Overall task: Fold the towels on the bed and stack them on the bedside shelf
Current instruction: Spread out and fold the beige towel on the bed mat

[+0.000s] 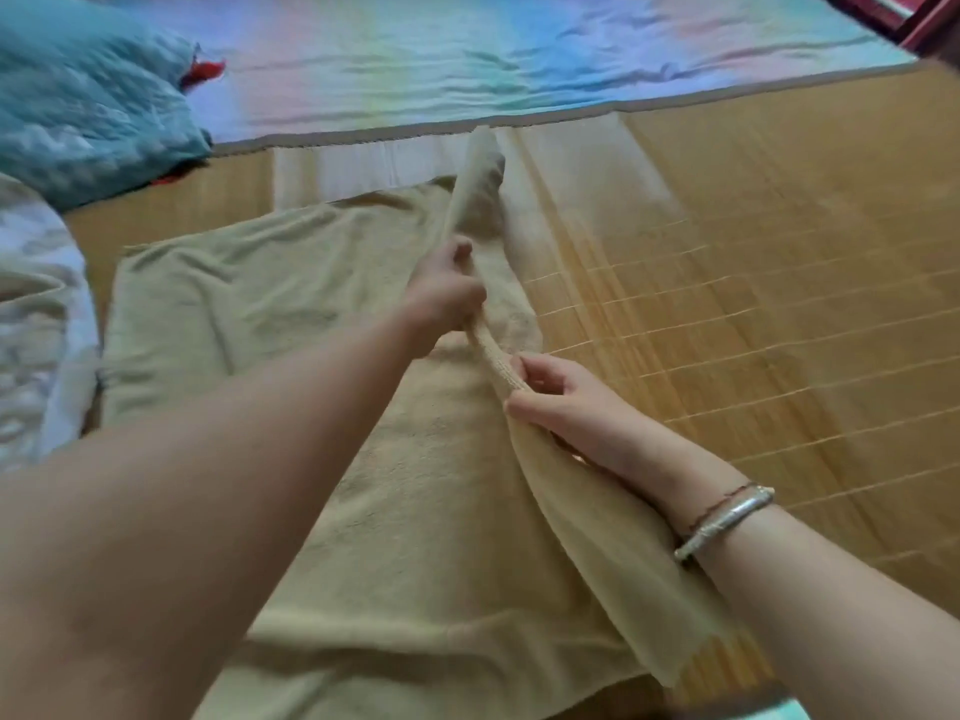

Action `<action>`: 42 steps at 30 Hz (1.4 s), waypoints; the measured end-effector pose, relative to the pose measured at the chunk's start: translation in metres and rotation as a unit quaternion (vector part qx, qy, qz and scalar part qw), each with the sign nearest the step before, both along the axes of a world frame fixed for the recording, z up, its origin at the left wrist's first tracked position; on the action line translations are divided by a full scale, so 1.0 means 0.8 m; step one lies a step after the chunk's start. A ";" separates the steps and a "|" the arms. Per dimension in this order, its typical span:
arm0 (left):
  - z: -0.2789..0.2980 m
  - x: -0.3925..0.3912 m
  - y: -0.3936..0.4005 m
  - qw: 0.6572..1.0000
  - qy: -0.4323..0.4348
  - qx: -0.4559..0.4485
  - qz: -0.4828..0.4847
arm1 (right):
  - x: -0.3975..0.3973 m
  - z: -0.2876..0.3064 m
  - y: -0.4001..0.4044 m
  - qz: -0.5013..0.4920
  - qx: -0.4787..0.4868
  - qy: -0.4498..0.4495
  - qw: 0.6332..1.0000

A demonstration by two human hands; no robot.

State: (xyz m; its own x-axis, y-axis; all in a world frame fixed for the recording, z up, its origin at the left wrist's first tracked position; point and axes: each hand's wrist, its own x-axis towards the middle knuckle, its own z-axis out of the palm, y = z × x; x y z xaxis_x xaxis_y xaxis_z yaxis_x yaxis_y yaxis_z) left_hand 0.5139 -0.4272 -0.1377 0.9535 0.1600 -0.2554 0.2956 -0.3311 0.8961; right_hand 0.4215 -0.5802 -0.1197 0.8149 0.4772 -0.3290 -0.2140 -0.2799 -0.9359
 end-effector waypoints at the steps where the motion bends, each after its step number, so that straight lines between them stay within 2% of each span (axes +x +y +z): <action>1: 0.006 -0.014 0.029 1.000 -0.001 -0.006 0.005 | -0.010 0.006 0.025 0.005 -0.005 -0.002 1.000; 7: 0.043 -0.102 0.197 0.999 -0.012 0.030 0.028 | -0.087 0.025 0.175 0.053 0.014 0.007 0.998; 11: 0.040 -0.159 0.286 0.997 0.009 0.067 0.038 | -0.133 0.022 0.263 0.091 0.001 0.007 0.996; 13: 0.024 -0.187 0.318 0.996 0.041 0.065 0.037 | -0.154 0.008 0.297 0.115 -0.034 -0.004 0.993; 16: -0.014 -0.237 0.357 0.988 0.137 -0.026 0.061 | -0.183 -0.030 0.337 0.142 -0.157 -0.047 0.976; 19: -0.055 -0.285 0.366 0.974 0.189 -0.094 0.085 | -0.200 -0.065 0.355 0.185 -0.216 -0.096 0.954; 24: -0.083 -0.318 0.360 0.957 0.209 -0.120 0.164 | -0.211 -0.082 0.369 0.202 -0.230 -0.164 0.938; 27: -0.081 -0.327 0.356 0.955 0.181 -0.141 0.188 | -0.212 -0.083 0.363 0.212 -0.210 -0.128 0.946; 28: -0.081 -0.331 0.354 0.955 0.168 -0.130 0.207 | -0.214 -0.084 0.358 0.202 -0.192 -0.105 0.955; 30: -0.087 -0.349 0.345 0.955 0.155 -0.049 0.246 | -0.220 -0.085 0.342 0.145 -0.173 -0.098 0.969; 32: -0.096 -0.375 0.332 0.951 0.173 0.037 0.255 | -0.218 -0.089 0.320 0.070 -0.177 -0.123 0.974; 34: -0.105 -0.402 0.316 0.946 0.199 0.061 0.248 | -0.210 -0.094 0.294 0.031 -0.213 -0.180 0.960; 36: -0.111 -0.424 0.303 0.942 0.215 0.058 0.251 | -0.203 -0.102 0.271 0.058 -0.268 -0.223 0.936; 39: -0.113 -0.445 0.290 0.942 0.248 0.088 0.208 | -0.209 -0.112 0.251 0.149 -0.354 -0.216 0.898; 42: -0.110 -0.460 0.277 0.954 0.256 0.054 0.147 | -0.223 -0.116 0.243 0.198 -0.365 -0.213 0.884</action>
